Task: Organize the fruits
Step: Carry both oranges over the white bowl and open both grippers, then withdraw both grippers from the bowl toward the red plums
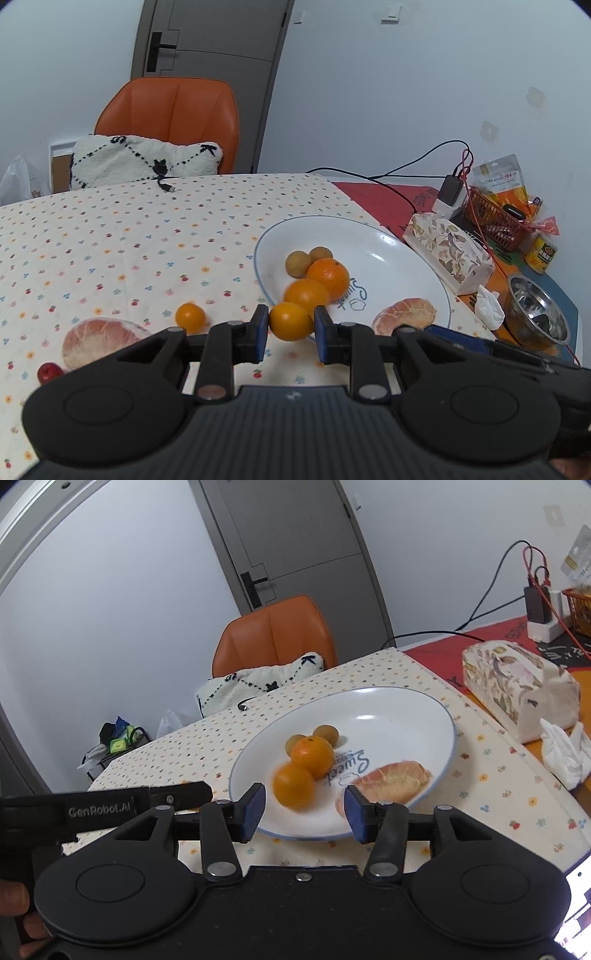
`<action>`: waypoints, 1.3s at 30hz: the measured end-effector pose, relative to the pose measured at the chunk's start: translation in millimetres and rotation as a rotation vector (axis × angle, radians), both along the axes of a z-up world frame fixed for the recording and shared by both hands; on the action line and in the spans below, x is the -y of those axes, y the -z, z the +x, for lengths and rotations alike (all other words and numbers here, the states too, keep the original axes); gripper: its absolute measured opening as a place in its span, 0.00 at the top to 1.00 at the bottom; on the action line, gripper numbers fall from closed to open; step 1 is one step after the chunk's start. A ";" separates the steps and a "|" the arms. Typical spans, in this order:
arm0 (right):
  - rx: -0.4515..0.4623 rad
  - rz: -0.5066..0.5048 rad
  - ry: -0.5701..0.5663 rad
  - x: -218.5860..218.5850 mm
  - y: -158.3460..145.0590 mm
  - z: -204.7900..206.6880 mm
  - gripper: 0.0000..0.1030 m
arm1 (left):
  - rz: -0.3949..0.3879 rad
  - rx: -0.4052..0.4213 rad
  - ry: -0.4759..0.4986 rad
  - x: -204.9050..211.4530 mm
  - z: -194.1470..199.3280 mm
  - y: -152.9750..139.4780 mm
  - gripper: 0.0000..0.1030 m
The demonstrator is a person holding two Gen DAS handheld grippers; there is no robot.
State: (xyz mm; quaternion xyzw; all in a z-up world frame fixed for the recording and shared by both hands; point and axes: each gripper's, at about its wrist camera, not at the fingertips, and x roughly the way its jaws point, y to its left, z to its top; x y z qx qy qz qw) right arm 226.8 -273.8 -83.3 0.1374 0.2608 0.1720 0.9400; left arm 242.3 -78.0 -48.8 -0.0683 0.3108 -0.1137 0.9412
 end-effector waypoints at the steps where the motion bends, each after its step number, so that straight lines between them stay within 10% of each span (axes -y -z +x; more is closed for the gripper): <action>1: -0.003 0.004 0.001 2.3 0.9 -0.6 0.53 | 0.003 -0.001 0.004 2.1 1.5 0.1 0.76; 11: 0.005 0.027 0.006 12.4 -2.2 -5.8 0.51 | 0.007 0.019 0.032 20.9 8.1 -6.0 0.76; 24: 0.006 0.034 0.005 12.1 -3.6 -12.0 0.47 | 0.023 0.063 -0.062 -5.9 -7.2 -14.1 0.26; 39: 0.030 0.020 0.000 -5.4 -11.1 -23.1 0.26 | 0.053 0.089 -0.175 -58.0 -38.5 -15.7 0.08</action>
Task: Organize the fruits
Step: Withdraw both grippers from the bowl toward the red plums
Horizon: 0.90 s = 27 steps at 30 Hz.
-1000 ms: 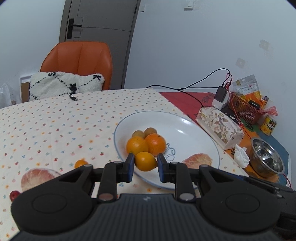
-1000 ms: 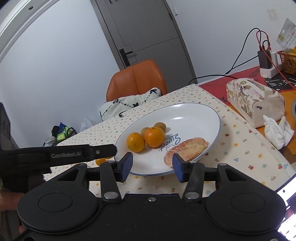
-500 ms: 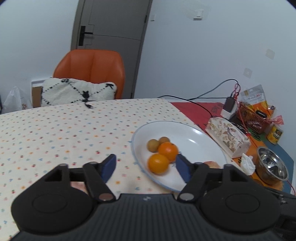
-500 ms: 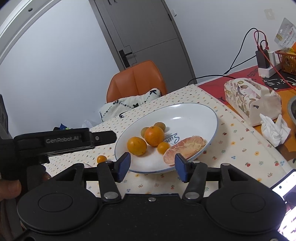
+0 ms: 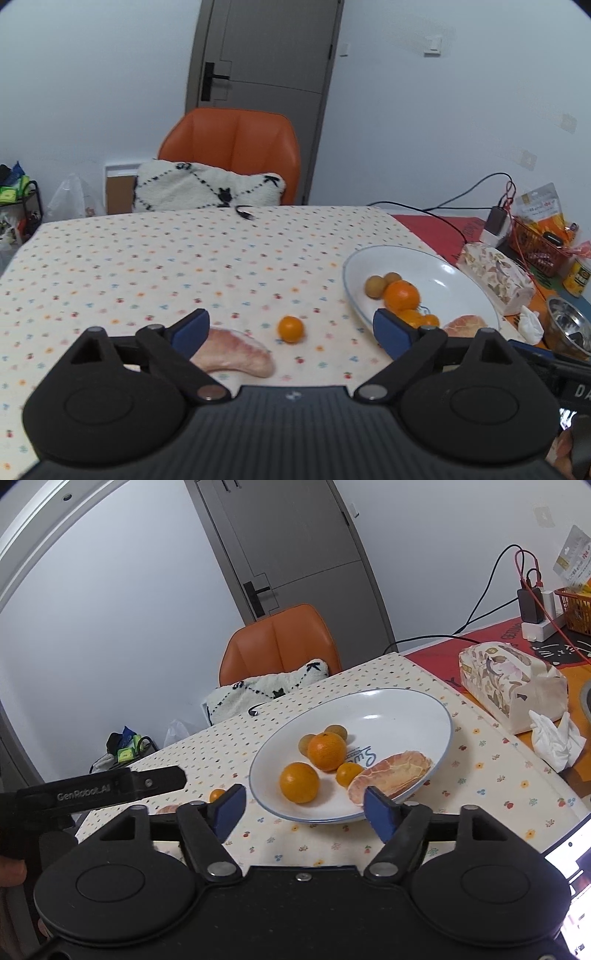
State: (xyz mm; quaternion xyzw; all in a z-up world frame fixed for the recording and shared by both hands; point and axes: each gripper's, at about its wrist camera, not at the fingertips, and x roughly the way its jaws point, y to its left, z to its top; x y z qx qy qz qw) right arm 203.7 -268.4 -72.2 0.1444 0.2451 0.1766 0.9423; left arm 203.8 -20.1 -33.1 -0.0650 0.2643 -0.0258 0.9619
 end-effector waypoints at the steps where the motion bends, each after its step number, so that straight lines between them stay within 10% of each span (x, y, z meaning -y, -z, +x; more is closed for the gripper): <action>1: 0.005 -0.001 0.000 -1.3 -0.9 -1.7 0.22 | 0.000 0.004 -0.005 -2.9 -1.8 -1.0 0.08; 7: 0.046 -0.011 0.000 -9.8 -7.6 -8.8 0.00 | -0.013 0.019 -0.025 -19.7 -12.3 -4.6 0.07; 27: 0.047 -0.036 -0.040 -44.8 -14.1 -17.6 0.00 | -0.036 0.001 -0.051 -66.2 -33.0 -3.1 0.06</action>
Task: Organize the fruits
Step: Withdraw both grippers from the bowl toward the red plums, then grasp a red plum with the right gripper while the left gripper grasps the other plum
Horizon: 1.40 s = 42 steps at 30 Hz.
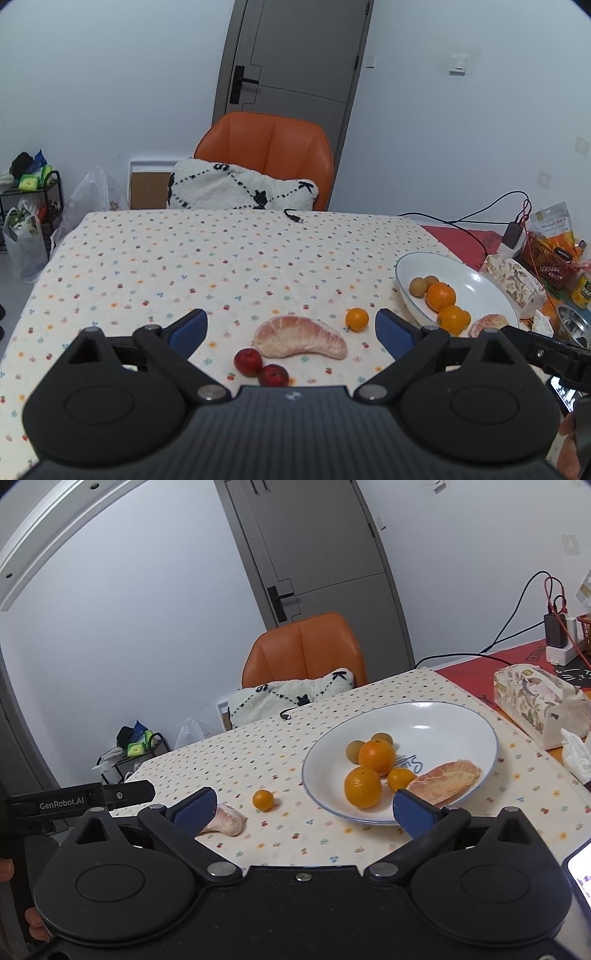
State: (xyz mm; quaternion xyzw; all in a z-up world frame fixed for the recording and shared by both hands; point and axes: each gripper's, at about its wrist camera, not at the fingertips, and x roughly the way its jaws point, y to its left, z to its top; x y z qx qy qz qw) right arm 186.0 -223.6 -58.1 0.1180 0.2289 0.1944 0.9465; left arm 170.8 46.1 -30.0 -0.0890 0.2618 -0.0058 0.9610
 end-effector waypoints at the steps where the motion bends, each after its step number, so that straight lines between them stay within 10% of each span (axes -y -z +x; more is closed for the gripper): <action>1: -0.003 0.000 -0.003 -1.5 0.0 -0.1 0.00 | -0.004 -0.003 -0.002 -2.3 -0.2 0.6 0.06; 25: -0.066 -0.021 -0.198 -68.4 11.0 3.4 0.06 | -0.064 -0.042 -0.039 -49.4 -4.1 24.2 0.10; 42: -0.127 -0.067 -0.303 -130.6 24.5 20.0 0.31 | -0.136 -0.098 -0.058 -85.1 -3.3 42.4 0.40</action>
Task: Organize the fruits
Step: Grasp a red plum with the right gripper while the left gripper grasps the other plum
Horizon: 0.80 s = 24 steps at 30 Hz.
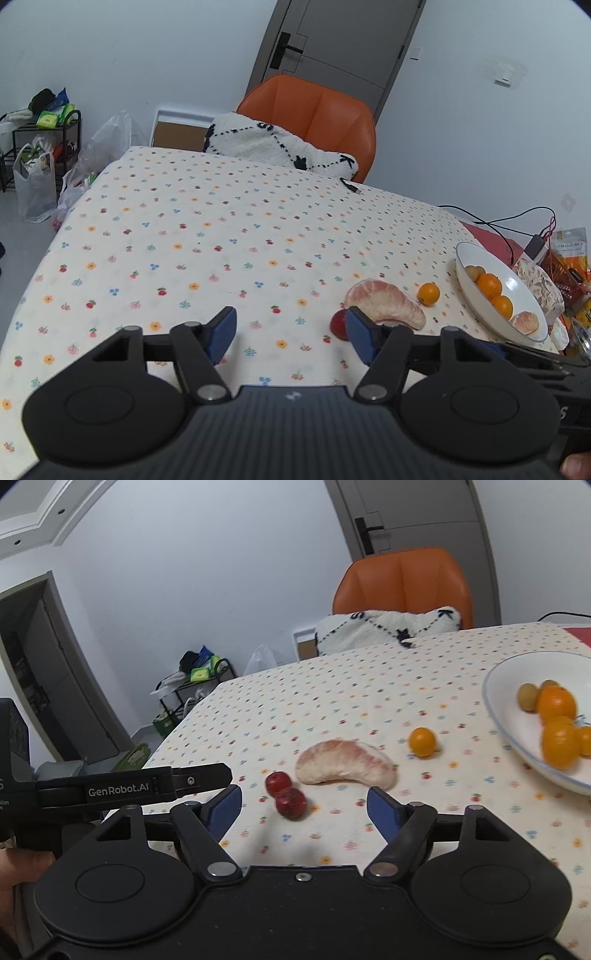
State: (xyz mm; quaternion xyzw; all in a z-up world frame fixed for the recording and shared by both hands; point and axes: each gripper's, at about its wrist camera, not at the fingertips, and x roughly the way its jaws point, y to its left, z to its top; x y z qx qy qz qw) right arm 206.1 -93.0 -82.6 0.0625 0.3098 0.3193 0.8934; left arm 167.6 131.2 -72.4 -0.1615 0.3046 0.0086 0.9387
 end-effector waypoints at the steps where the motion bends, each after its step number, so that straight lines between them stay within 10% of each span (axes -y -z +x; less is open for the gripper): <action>1: -0.004 -0.002 -0.007 -3.0 1.1 0.7 0.32 | 0.001 -0.003 0.000 -0.9 0.1 0.6 0.41; 15: -0.071 0.020 -0.043 -19.7 17.9 17.0 0.55 | 0.003 -0.024 0.017 5.0 6.0 2.9 0.46; 19: -0.081 0.011 -0.034 -20.1 23.8 23.4 0.80 | 0.012 -0.029 0.028 11.9 10.6 2.7 0.47; 24: -0.075 0.016 -0.013 -6.9 20.5 21.3 0.80 | 0.017 -0.030 0.053 24.0 18.2 2.4 0.47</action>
